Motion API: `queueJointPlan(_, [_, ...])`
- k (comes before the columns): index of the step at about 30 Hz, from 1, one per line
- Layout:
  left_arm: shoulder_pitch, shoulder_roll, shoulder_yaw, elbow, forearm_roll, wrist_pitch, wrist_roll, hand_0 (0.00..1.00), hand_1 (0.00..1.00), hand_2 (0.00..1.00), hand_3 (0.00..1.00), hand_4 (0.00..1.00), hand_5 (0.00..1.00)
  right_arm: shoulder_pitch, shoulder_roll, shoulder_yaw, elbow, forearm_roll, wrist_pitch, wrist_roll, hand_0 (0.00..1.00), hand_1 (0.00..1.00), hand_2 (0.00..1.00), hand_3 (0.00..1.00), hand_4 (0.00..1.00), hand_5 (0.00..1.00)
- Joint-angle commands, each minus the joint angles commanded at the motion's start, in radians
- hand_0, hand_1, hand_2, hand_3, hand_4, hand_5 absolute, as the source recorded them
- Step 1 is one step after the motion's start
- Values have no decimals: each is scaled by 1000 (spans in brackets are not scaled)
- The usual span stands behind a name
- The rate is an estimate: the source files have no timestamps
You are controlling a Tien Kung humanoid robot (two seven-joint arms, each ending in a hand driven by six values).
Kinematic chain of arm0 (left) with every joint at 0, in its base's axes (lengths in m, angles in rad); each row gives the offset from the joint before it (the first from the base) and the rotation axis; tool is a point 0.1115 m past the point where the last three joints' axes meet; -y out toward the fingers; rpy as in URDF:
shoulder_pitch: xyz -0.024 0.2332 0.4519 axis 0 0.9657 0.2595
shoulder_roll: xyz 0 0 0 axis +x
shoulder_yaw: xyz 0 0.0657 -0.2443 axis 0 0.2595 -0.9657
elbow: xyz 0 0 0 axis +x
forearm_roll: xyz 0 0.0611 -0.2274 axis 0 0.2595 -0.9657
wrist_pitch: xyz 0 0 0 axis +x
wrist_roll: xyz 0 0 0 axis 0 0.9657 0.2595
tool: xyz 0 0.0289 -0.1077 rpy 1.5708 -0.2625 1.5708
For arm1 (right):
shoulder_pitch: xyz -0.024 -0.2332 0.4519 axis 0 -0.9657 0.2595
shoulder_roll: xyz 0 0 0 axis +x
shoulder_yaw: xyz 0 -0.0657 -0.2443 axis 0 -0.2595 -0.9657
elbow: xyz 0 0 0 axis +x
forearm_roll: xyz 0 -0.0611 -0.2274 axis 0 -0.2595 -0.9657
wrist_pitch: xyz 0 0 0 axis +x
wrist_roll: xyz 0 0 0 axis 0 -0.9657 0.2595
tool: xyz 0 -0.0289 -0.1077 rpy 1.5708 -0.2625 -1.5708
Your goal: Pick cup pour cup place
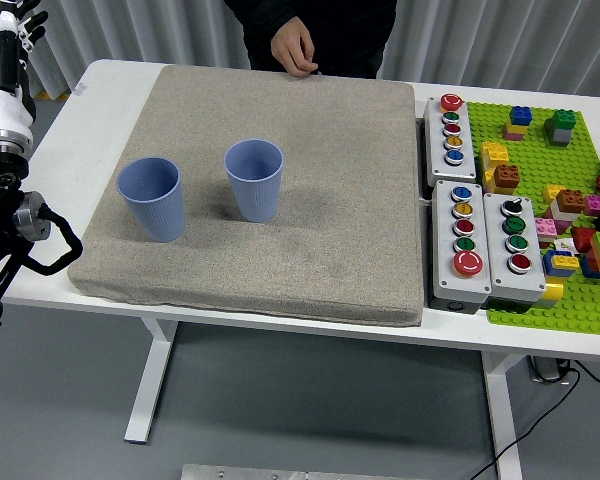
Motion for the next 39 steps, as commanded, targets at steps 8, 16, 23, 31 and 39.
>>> queueJointPlan(8, [2,5,-4,12,1,2,3,817,796,849,934,823,998,-3,1,0,0,0,0,0,692,668,603,590,2,86])
queueJointPlan(16, [6,5,-8,15,4,9,5,817,796,854,934,824,998,-12,1,1,0,-5,2,-1,692,668,604,590,2,88])
queueJointPlan(23, [5,5,-8,23,9,6,9,815,796,852,934,826,998,-13,1,0,0,-5,2,-1,692,668,604,590,2,89])
queueJointPlan(31, [-1,4,-13,29,7,6,10,815,794,851,935,824,998,-10,1,-5,0,0,1,-1,692,669,604,590,2,91])
queueJointPlan(39, [-12,3,-19,34,7,6,9,813,794,852,937,822,998,-3,-1,-6,0,4,0,0,692,668,604,591,2,91])
